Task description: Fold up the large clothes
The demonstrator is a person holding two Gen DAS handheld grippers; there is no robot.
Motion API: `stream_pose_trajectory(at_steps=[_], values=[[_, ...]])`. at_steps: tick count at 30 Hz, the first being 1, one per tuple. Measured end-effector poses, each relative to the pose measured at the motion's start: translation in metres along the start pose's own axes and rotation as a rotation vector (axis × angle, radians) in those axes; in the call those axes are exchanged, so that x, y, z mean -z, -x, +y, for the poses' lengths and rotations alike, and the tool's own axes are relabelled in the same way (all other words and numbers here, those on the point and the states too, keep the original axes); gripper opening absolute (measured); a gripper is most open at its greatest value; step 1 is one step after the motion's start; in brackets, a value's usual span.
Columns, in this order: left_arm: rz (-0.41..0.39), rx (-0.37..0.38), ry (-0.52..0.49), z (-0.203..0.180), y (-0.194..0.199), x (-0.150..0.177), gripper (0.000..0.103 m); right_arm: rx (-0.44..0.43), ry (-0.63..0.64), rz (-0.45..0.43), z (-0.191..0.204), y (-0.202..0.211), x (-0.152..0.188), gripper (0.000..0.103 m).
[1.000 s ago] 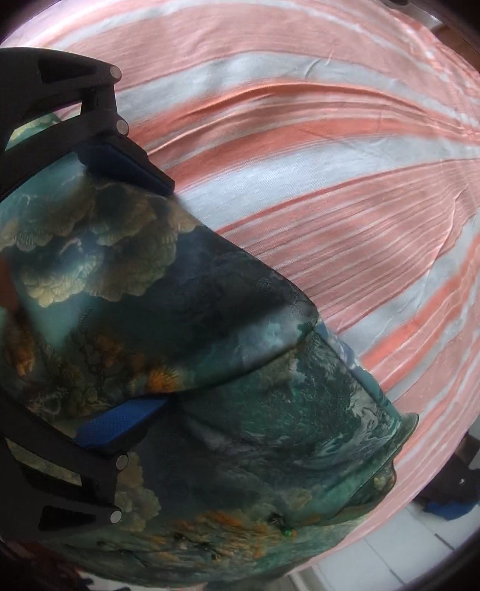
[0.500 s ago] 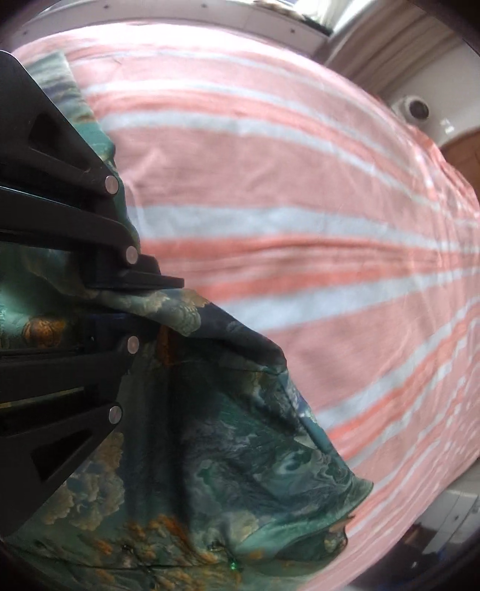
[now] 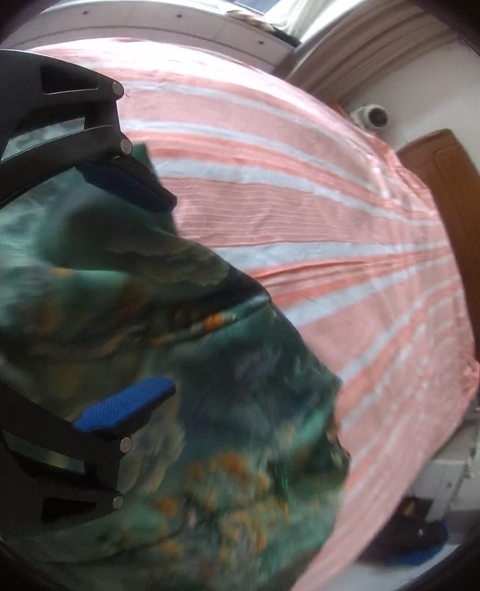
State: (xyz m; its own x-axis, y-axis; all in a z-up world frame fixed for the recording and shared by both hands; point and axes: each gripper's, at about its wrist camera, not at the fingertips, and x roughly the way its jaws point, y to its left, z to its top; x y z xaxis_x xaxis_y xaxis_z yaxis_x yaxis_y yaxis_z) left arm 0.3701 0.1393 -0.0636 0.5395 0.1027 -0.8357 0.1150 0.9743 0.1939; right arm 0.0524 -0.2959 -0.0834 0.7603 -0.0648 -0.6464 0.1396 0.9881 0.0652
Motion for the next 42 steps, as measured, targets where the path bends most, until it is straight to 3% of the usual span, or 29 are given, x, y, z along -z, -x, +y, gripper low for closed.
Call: stream_pose_trajectory(at_steps=[4,9,13,15,17,21,23,24,25,26,27,28,29,30,35,38,41,42], values=[[-0.030,0.112,0.058,0.004,0.075,0.056,0.096,-0.047,-0.034,0.033,0.004,-0.002,0.014,0.101],[0.019,0.203,0.186,0.003,0.139,0.178,0.098,-0.102,-0.122,0.055,-0.012,0.001,0.021,0.101],[0.067,0.274,0.305,-0.004,0.147,0.250,0.098,-0.068,-0.229,0.048,-0.064,0.009,0.014,0.102],[0.089,0.349,0.355,-0.008,0.143,0.276,0.098,-0.052,-0.276,0.100,-0.097,0.004,0.012,0.102],[0.110,0.399,0.380,-0.014,0.135,0.293,0.098,-0.125,-0.312,0.184,-0.118,-0.009,0.016,0.102],[0.093,0.378,0.429,-0.022,0.125,0.317,0.098,-0.204,-0.273,0.268,-0.123,-0.033,0.023,0.102],[0.137,0.406,0.427,-0.031,0.116,0.323,0.098,-0.238,-0.274,0.311,-0.122,-0.048,0.026,0.101],[0.158,0.418,0.413,-0.037,0.113,0.327,0.097,-0.274,-0.290,0.336,-0.122,-0.057,0.028,0.096],[0.162,0.415,0.394,-0.043,0.113,0.329,0.096,-0.289,-0.297,0.351,-0.121,-0.061,0.029,0.081],[0.161,0.394,0.372,-0.048,0.114,0.330,0.083,-0.286,-0.286,0.361,-0.119,-0.063,0.028,0.072],[0.167,0.378,0.350,-0.052,0.114,0.330,0.047,-0.263,-0.267,0.365,-0.116,-0.063,0.028,0.054],[0.179,0.370,0.329,-0.056,0.113,0.330,0.030,-0.264,-0.264,0.369,-0.114,-0.061,0.027,0.028],[0.184,0.362,0.321,-0.056,0.115,0.328,0.016,-0.274,-0.275,0.368,-0.112,-0.057,0.027,0.013],[0.182,0.370,0.324,-0.053,0.118,0.328,0.013,-0.279,-0.274,0.363,-0.109,-0.049,0.026,0.012],[0.170,0.335,0.312,-0.029,0.136,0.330,0.013,-0.345,-0.188,0.336,-0.078,0.010,0.023,0.011],[0.216,0.310,0.315,-0.035,0.117,0.338,0.016,-0.289,-0.140,0.353,-0.067,0.016,0.040,0.011],[0.198,0.251,0.301,-0.042,0.114,0.330,0.031,-0.186,-0.149,0.367,-0.070,-0.004,0.060,0.017],[0.180,0.236,0.300,-0.042,0.119,0.327,0.047,-0.157,-0.158,0.359,-0.072,-0.007,0.062,0.028]])
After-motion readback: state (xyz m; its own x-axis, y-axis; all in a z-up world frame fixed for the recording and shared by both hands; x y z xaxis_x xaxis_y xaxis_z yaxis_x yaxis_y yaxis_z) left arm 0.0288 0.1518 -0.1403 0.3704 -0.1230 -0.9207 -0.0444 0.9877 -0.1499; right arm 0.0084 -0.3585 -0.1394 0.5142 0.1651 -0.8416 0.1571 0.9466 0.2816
